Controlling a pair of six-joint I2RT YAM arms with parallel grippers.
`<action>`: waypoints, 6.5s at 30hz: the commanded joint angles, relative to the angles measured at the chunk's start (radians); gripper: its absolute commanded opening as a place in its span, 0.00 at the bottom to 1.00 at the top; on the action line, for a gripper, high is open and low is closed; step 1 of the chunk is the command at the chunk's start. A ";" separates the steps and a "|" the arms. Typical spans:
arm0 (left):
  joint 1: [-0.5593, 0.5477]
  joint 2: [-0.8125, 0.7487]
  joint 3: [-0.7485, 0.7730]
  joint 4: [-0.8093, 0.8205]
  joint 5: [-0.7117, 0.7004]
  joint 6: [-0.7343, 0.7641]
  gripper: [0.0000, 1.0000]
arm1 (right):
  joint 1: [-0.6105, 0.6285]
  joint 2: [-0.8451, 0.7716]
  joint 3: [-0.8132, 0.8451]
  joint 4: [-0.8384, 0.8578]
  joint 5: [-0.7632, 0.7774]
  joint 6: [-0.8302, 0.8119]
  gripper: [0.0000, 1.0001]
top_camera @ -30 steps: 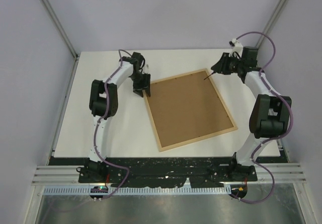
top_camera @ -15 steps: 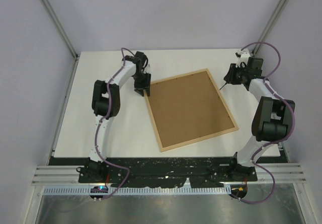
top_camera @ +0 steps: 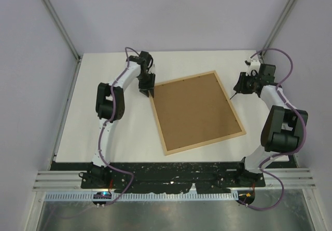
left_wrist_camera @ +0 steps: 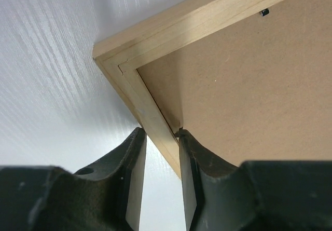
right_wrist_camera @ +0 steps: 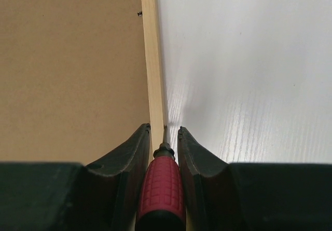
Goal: Take the photo out of the frame
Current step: Adjust the photo frame item on the photo frame.
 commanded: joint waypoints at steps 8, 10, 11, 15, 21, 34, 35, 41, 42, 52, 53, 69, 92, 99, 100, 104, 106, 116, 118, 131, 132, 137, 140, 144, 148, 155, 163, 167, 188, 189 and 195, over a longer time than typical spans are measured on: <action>-0.034 0.035 0.106 0.002 0.019 0.000 0.43 | 0.003 -0.106 -0.053 -0.166 -0.156 0.003 0.08; -0.036 0.041 0.117 0.008 0.019 -0.008 0.43 | 0.004 -0.120 -0.071 -0.175 -0.173 0.009 0.08; -0.037 0.046 0.125 0.011 0.019 -0.011 0.43 | 0.003 -0.131 -0.079 -0.178 -0.181 0.010 0.08; -0.046 0.059 0.152 0.013 0.018 -0.009 0.42 | 0.006 -0.152 -0.097 -0.183 -0.214 0.026 0.08; -0.053 0.055 0.149 0.004 0.004 0.009 0.39 | 0.012 -0.140 -0.107 -0.135 -0.184 0.066 0.08; -0.074 0.006 0.057 -0.005 -0.054 0.038 0.37 | 0.012 -0.185 -0.137 -0.088 -0.192 0.087 0.08; -0.077 0.004 0.054 -0.004 -0.056 0.038 0.36 | 0.014 -0.186 -0.139 -0.086 -0.188 0.084 0.08; -0.077 -0.017 0.010 -0.001 -0.027 0.041 0.35 | 0.012 -0.195 -0.142 -0.079 -0.179 0.083 0.08; -0.076 -0.023 0.002 0.001 -0.022 0.042 0.35 | 0.012 -0.194 -0.142 -0.080 -0.182 0.083 0.08; -0.076 -0.023 0.002 -0.001 -0.002 0.043 0.30 | 0.014 -0.200 -0.145 -0.076 -0.178 0.083 0.08; -0.076 -0.023 0.001 -0.004 0.002 0.043 0.30 | 0.012 -0.199 -0.145 -0.075 -0.176 0.081 0.08; -0.076 -0.039 -0.018 -0.012 0.010 0.055 0.36 | 0.012 -0.212 -0.148 -0.072 -0.170 0.081 0.08; -0.047 -0.077 -0.026 0.020 0.209 0.046 0.00 | 0.014 -0.199 -0.146 -0.066 -0.147 0.078 0.08; 0.001 -0.079 -0.062 0.093 0.386 0.029 0.00 | 0.017 -0.186 -0.145 -0.063 -0.144 0.078 0.08; 0.007 -0.077 -0.071 0.109 0.406 0.023 0.00 | 0.015 -0.183 -0.145 -0.063 -0.145 0.079 0.08; 0.030 -0.074 -0.108 0.154 0.452 -0.006 0.00 | 0.017 -0.171 -0.143 -0.063 -0.142 0.079 0.08; 0.039 -0.071 -0.113 0.154 0.447 -0.014 0.00 | 0.017 -0.172 -0.142 -0.063 -0.138 0.079 0.08; -0.005 -0.126 -0.095 0.088 0.227 0.005 0.44 | 0.033 -0.162 -0.143 -0.060 -0.123 0.075 0.08; -0.026 -0.120 -0.082 0.067 0.174 0.011 0.44 | 0.038 -0.165 -0.142 -0.060 -0.121 0.073 0.08; -0.094 -0.034 0.013 0.034 0.062 0.008 0.45 | 0.050 -0.188 -0.157 -0.059 -0.121 0.069 0.08; -0.097 -0.028 0.017 0.034 0.061 0.008 0.44 | 0.050 -0.186 -0.157 -0.059 -0.121 0.069 0.08; -0.120 0.001 0.043 0.016 0.025 0.020 0.43 | 0.056 -0.188 -0.159 -0.059 -0.118 0.069 0.08; -0.129 0.004 0.050 0.010 0.012 0.031 0.43 | 0.058 -0.191 -0.159 -0.057 -0.118 0.069 0.08; -0.138 0.003 0.047 0.001 -0.008 0.035 0.43 | 0.064 -0.194 -0.157 -0.059 -0.116 0.069 0.08; -0.146 -0.005 0.034 -0.004 -0.033 0.043 0.40 | 0.069 -0.200 -0.157 -0.059 -0.116 0.069 0.08; -0.148 -0.005 0.043 0.002 -0.068 0.035 0.34 | 0.075 -0.217 -0.162 -0.060 -0.121 0.069 0.08; -0.149 0.001 0.047 0.028 -0.030 0.009 0.34 | 0.076 -0.222 -0.163 -0.060 -0.130 0.066 0.08; -0.148 0.004 0.051 0.034 -0.021 0.002 0.34 | 0.078 -0.222 -0.162 -0.060 -0.132 0.064 0.08; -0.077 -0.066 -0.116 0.152 0.163 -0.031 0.00 | 0.084 -0.212 -0.163 -0.065 -0.132 0.055 0.08; -0.063 -0.071 -0.131 0.165 0.180 -0.035 0.00 | 0.084 -0.211 -0.163 -0.065 -0.132 0.055 0.08; -0.037 -0.083 -0.174 0.206 0.229 -0.064 0.00 | 0.084 -0.215 -0.162 -0.068 -0.129 0.056 0.08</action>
